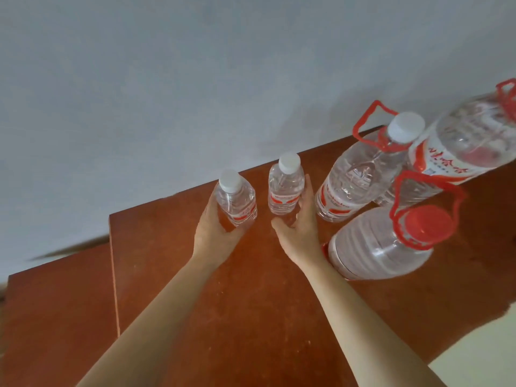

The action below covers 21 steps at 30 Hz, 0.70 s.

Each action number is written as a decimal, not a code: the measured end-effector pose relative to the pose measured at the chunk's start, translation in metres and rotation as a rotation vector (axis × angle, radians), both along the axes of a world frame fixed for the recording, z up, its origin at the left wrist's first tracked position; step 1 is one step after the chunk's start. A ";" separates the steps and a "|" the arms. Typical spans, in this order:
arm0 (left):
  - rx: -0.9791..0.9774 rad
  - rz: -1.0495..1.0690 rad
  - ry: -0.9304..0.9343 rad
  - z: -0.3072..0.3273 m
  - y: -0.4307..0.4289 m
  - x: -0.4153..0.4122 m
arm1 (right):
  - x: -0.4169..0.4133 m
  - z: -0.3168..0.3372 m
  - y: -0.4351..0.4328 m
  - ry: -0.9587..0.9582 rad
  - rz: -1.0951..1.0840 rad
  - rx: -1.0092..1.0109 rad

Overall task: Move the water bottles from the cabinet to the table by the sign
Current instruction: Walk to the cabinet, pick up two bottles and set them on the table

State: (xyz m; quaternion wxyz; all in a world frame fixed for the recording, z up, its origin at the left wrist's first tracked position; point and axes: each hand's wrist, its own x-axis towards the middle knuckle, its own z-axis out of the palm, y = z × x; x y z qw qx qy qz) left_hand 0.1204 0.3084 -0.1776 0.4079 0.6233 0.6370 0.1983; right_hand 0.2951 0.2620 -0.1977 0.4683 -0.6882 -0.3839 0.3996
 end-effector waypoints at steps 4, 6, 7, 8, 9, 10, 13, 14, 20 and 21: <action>0.022 0.055 -0.022 -0.012 -0.006 0.004 | -0.003 -0.010 0.016 0.001 -0.020 0.055; 0.040 0.078 -0.043 -0.014 -0.019 -0.001 | 0.000 -0.014 0.021 -0.057 -0.026 0.096; 0.035 0.095 -0.048 -0.015 -0.027 -0.006 | 0.001 -0.018 0.021 -0.085 -0.018 0.104; 0.029 0.113 -0.051 -0.015 -0.034 -0.011 | 0.002 -0.019 0.019 -0.110 -0.015 0.100; 0.025 0.132 -0.052 -0.014 -0.043 -0.017 | 0.002 -0.020 0.014 -0.122 -0.021 0.087; 0.023 0.153 -0.055 -0.013 -0.051 -0.023 | 0.001 -0.019 0.009 -0.136 -0.036 0.073; -0.004 0.232 -0.068 -0.015 -0.077 -0.040 | -0.008 -0.015 -0.004 -0.238 -0.100 0.131; -0.013 0.264 -0.072 -0.015 -0.085 -0.044 | -0.012 -0.016 -0.008 -0.254 -0.112 0.167; -0.002 0.379 -0.117 -0.019 -0.123 -0.058 | -0.030 -0.018 -0.055 -0.274 -0.087 0.210; 0.004 0.390 -0.126 -0.018 -0.130 -0.059 | -0.034 -0.014 -0.069 -0.263 -0.096 0.201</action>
